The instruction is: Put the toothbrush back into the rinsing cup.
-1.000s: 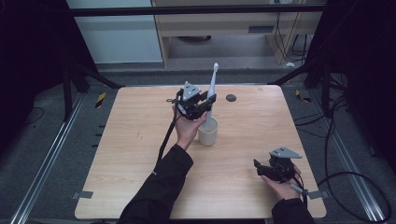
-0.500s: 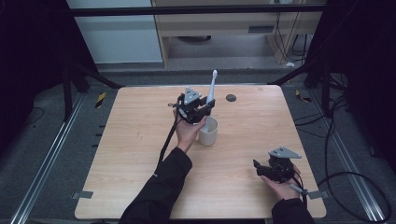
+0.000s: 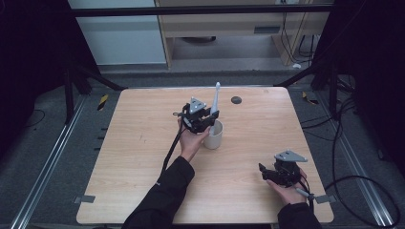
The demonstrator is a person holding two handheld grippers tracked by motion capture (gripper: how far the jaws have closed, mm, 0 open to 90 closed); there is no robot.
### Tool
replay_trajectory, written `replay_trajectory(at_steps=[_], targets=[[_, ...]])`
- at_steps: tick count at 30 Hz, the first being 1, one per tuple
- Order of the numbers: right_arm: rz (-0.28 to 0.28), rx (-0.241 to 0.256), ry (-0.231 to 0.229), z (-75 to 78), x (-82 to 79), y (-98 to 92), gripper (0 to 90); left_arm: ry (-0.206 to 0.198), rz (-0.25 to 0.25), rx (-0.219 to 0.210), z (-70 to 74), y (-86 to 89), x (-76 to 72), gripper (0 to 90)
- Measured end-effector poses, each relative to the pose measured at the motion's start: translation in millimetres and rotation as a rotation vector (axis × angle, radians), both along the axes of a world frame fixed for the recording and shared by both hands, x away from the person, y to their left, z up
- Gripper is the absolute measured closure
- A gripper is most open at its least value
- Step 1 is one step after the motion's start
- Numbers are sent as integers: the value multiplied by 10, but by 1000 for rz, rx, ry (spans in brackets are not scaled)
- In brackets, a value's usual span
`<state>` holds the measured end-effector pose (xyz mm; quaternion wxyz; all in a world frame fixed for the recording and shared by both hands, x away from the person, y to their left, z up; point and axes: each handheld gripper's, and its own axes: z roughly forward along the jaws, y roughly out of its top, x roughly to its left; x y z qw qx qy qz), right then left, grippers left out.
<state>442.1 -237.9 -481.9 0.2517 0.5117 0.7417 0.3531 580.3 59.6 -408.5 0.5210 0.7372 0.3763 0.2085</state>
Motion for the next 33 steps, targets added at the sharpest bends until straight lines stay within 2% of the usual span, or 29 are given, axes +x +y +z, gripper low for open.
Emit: replay_trajectory(at_steps=[15,19,25,30,33], targets=[[1,0,5,-2,2,6,282,41,-17,56,-148,-6,-15,660],[2,-1,3,-1,2,6,282,52,-23,60,-173,-8,-13,658],[2,-5,3,-3,4,7,282,55,-33,65,-174,4,-13,652],[2,-7,3,-2,3,7,281,38,-28,62,-136,44,-46,622],[2,-8,3,-2,3,9,281,31,-42,68,-112,78,-82,605]])
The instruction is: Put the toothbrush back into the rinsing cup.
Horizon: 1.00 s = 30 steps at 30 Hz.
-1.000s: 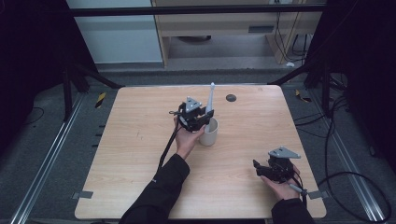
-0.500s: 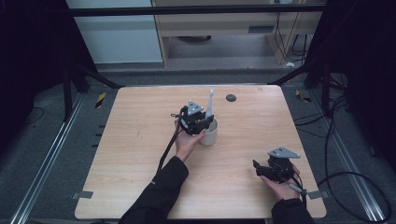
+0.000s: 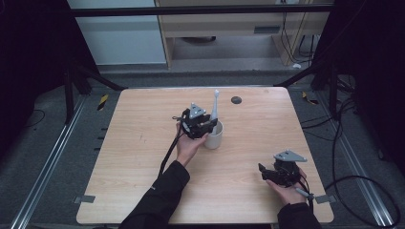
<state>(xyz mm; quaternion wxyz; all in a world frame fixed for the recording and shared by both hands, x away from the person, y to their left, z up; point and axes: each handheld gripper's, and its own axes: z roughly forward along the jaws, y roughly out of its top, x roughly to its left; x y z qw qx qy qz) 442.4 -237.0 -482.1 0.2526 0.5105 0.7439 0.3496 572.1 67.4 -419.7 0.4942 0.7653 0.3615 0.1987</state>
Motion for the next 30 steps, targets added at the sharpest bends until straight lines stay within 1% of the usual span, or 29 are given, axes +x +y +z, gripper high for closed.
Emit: replay_trajectory(at_steps=[3,8,11,17,20,21,24,28,30], targets=[[-2,4,0,3,-4,2,281,-1,-13,9,19,40,-52,593],[-6,4,-3,10,-13,-8,280,-12,-26,40,79,191,-193,567],[-7,3,-5,11,-14,-12,279,-11,-27,51,112,310,-289,547],[-11,4,-8,12,-23,-14,273,-14,-16,92,130,586,-489,511],[-15,6,-12,12,-27,-26,270,-18,0,103,108,751,-600,500],[-18,11,-9,14,-31,-29,268,-16,4,99,100,791,-623,497],[-23,11,-1,6,-32,-39,263,-3,23,106,56,948,-702,482],[-24,9,0,1,-36,-46,257,14,56,125,-39,1173,-804,460],[-26,7,-2,0,-36,-53,253,22,69,128,-78,1264,-846,446]])
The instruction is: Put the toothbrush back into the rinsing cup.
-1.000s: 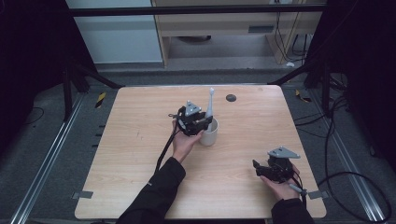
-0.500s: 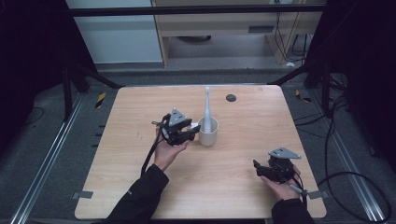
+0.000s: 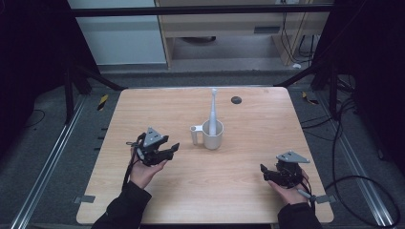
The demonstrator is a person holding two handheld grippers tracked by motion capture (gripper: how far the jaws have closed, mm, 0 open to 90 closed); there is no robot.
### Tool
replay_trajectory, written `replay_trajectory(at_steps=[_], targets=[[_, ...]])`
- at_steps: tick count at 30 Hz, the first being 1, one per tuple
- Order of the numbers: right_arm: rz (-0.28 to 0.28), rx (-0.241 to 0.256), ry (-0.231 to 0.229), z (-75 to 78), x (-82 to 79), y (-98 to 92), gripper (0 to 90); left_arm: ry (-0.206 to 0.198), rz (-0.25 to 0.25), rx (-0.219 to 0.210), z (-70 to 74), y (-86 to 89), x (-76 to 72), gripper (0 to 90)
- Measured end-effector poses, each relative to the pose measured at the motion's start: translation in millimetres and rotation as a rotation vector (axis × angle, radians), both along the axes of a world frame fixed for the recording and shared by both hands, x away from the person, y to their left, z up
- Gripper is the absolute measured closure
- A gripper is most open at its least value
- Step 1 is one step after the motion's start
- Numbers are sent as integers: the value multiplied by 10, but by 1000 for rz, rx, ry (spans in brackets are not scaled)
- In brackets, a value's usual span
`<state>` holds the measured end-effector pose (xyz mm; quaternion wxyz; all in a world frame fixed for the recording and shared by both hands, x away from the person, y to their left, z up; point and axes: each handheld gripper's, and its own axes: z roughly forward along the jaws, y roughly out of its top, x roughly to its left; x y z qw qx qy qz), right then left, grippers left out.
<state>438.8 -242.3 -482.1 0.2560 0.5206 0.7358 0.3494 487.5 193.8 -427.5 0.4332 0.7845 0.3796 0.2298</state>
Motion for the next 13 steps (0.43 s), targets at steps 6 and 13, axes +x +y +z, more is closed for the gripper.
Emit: replay_trajectory(at_steps=[6,13], targets=[[-5,1,3,-4,-5,-13,241,17,60,10,-137,343,-158,401],[-8,-4,3,-4,-13,-20,223,64,127,15,-304,655,-281,382]])
